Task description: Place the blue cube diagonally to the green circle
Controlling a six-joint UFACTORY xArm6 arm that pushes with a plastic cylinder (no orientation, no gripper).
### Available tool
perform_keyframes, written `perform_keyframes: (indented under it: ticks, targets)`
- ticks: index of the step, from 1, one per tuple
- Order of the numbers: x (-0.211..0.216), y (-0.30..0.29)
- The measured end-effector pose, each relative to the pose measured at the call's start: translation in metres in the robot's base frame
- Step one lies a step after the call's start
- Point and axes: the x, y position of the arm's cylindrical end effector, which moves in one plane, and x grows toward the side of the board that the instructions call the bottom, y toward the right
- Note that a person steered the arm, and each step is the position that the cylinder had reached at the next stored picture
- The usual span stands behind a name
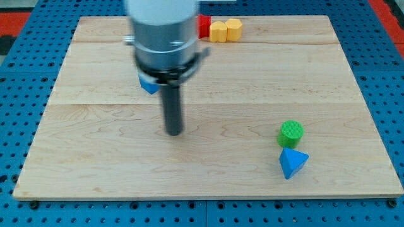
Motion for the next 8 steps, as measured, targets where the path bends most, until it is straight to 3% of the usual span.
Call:
perform_keyframes:
  ticks: [1,2,3,5,6,7,8]
  targets:
    - [0.006,-0.109]
    - [-0.028,-0.190]
    - [-0.062,-0.221]
    - [-0.118,-0.042]
    - [-0.119,0.070]
    - [-0.124,0.101]
    - [-0.133,0.082]
